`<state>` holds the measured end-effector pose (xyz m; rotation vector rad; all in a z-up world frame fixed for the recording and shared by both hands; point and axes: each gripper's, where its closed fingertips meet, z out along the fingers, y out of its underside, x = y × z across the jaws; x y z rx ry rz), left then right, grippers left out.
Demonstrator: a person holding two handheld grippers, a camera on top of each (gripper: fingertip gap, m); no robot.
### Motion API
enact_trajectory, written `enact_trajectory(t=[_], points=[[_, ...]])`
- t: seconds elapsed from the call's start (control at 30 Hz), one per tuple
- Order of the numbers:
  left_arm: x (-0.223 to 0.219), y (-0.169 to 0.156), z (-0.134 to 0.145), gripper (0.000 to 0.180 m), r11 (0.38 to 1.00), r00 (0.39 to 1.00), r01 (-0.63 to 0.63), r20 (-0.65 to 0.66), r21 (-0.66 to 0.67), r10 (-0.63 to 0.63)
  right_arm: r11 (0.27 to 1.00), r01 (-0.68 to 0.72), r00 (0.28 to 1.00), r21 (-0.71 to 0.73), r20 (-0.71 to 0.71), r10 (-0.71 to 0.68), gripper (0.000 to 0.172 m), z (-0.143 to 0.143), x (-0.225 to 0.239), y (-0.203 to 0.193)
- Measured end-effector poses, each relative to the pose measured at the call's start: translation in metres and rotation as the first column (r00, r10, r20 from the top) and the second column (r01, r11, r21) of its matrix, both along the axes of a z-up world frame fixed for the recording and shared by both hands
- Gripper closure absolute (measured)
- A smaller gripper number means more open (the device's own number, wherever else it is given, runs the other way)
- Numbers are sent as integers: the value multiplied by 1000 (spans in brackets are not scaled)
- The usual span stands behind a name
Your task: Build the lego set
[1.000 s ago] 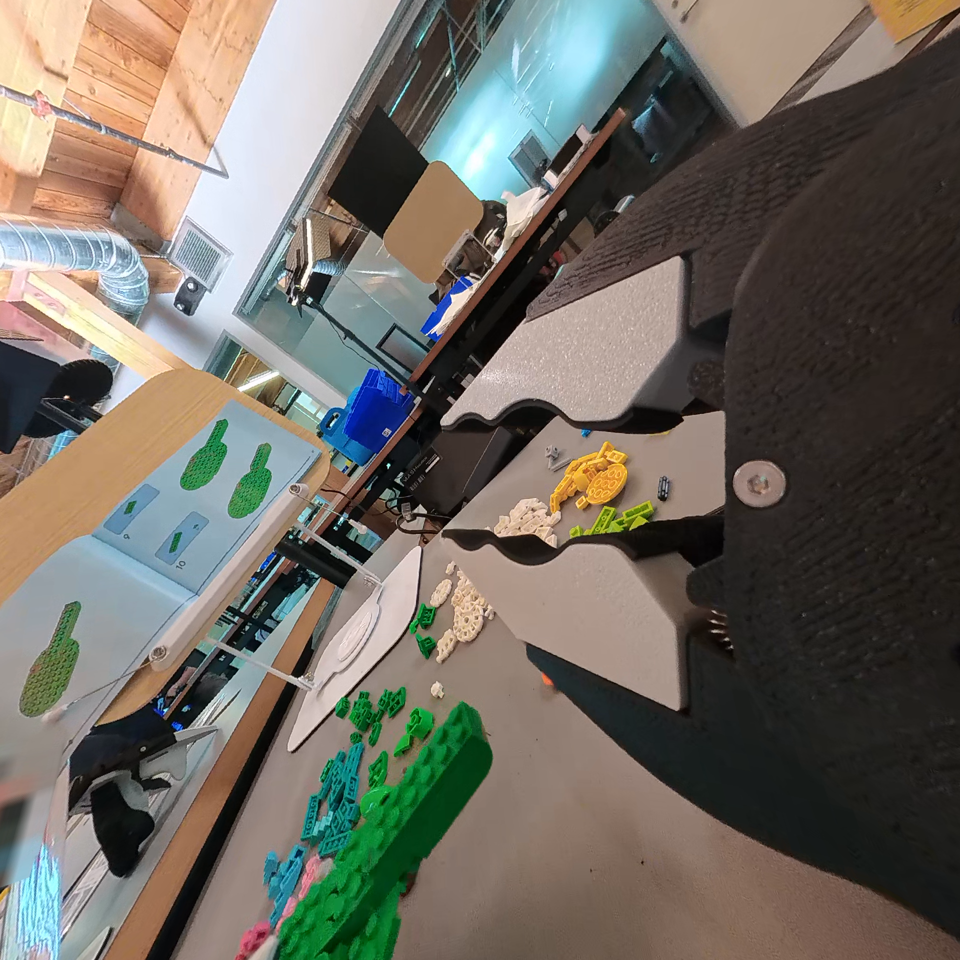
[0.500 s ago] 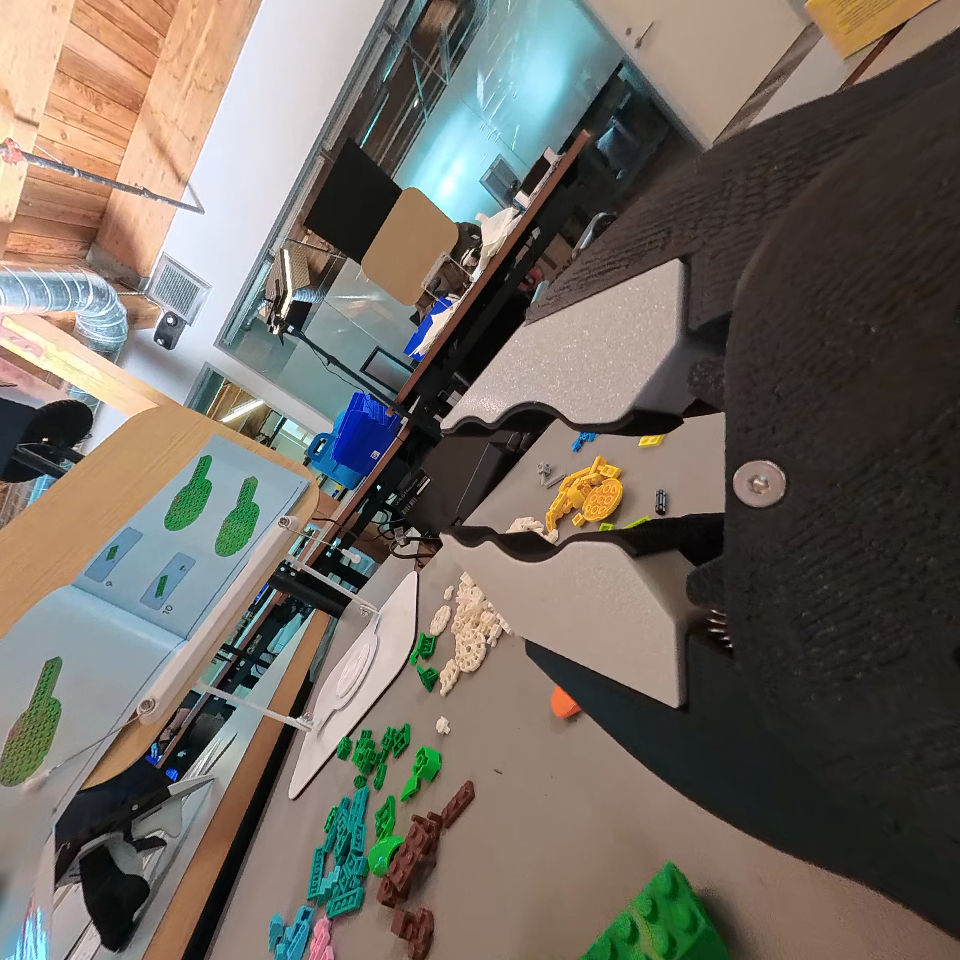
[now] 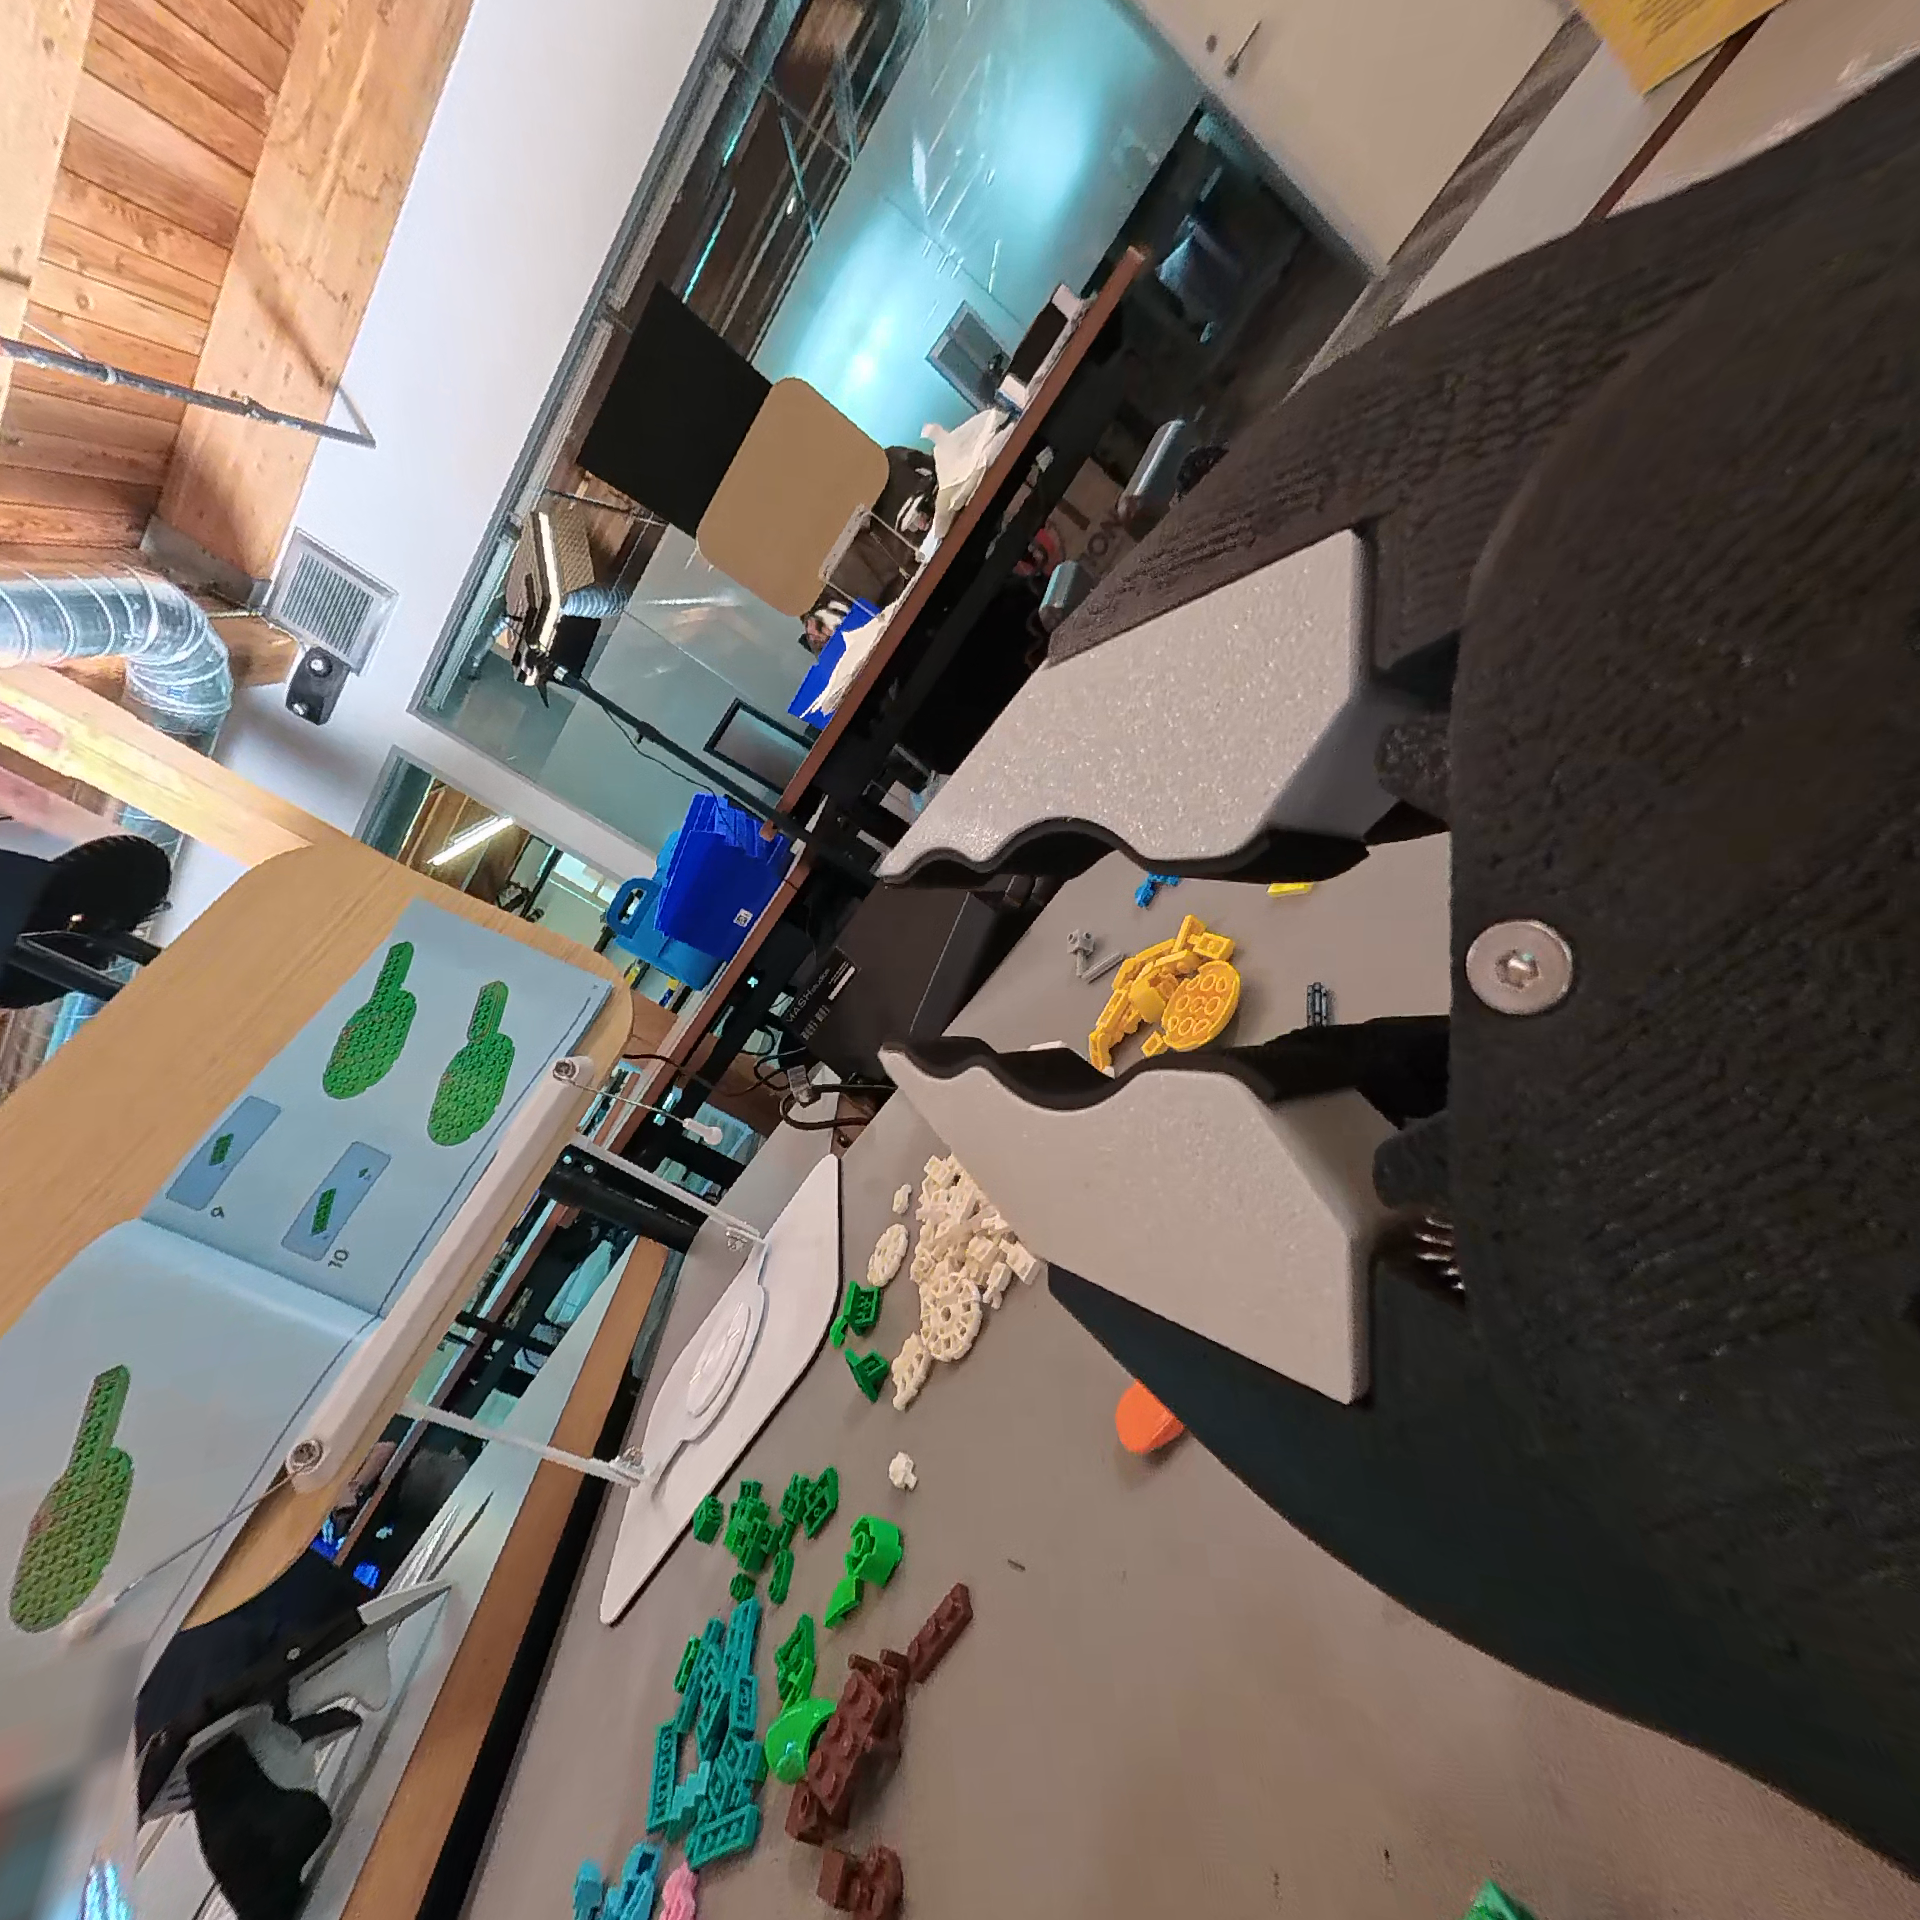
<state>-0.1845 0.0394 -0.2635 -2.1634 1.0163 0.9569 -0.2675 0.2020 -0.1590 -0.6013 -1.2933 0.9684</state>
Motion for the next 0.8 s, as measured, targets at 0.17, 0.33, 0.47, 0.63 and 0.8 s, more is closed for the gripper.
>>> enact_trajectory(t=[0.17, 0.33, 0.47, 0.63, 0.8], points=[[9, -12, 2, 137, 996, 963, -81, 253, -48, 91, 1000, -5, 1000, -6, 3, 5, 146, 0, 1, 1], [14, -24, 15, 125, 983, 869, -177, 476, 45, 135, 1000, 4, 1000, 1, 2, -4, 146, 0, 1, 3], [-8, -36, 44, 131, 889, 831, -355, 533, 289, 159, 1000, 25, 1000, 9, -4, -25, 146, 1, 3, 6], [-69, -74, 122, 149, 425, 839, -534, 521, 730, 159, 999, 51, 999, 5, -6, -51, 146, 1, 4, 14], [-119, -130, 153, 147, 12, 810, -577, 570, 817, 136, 999, 9, 1000, 49, 18, -10, 145, 3, 3, -3]])
